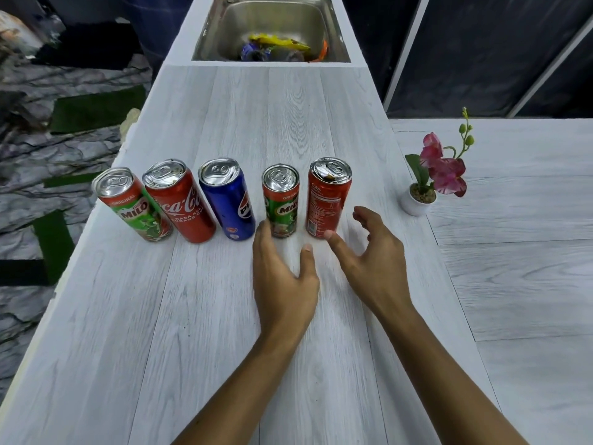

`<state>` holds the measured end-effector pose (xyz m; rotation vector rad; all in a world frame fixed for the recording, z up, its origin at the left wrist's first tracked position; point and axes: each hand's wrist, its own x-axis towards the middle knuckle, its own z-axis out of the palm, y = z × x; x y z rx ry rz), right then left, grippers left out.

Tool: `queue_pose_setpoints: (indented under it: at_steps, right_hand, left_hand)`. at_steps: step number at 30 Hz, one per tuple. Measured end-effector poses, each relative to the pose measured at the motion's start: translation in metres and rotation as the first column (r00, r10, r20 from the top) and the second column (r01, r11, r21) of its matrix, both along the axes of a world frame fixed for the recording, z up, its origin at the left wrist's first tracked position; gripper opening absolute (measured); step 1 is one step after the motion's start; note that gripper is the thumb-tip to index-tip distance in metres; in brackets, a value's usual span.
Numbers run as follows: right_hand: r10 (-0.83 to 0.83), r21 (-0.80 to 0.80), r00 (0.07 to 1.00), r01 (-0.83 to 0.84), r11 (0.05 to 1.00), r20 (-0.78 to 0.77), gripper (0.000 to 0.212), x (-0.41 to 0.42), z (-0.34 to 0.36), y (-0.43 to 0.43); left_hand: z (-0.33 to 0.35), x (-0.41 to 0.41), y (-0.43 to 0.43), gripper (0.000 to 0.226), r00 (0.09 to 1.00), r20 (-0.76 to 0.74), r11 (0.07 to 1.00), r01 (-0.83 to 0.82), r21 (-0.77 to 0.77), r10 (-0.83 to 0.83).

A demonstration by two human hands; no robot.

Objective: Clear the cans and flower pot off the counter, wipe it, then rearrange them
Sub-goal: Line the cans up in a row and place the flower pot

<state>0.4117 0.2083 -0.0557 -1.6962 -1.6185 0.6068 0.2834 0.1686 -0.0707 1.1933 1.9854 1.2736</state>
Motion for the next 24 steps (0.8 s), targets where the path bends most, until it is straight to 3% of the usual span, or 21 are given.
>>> queue_pose_setpoints:
  at_steps: [7,14,24]
  right_hand:
    - [0.075,-0.05,0.982,-0.068,0.996,0.171,0.067,0.034,0.001,-0.029]
    - [0.132,-0.066,0.964,-0.119,0.991,0.232,0.068,0.079,0.003,-0.042]
    - [0.068,-0.057,0.973,-0.056,0.997,0.219,0.074,0.135,0.008,-0.021]
  left_hand:
    - [0.006,-0.004,-0.028,0.057,0.963,-0.177,0.979,0.2,-0.042,-0.205]
    - [0.015,0.012,-0.027,0.061,0.806,-0.315,0.863,0.494,-0.107,-0.501]
    - [0.012,0.054,-0.006,0.065,0.665,-0.39,0.753,0.646,-0.127,-0.637]
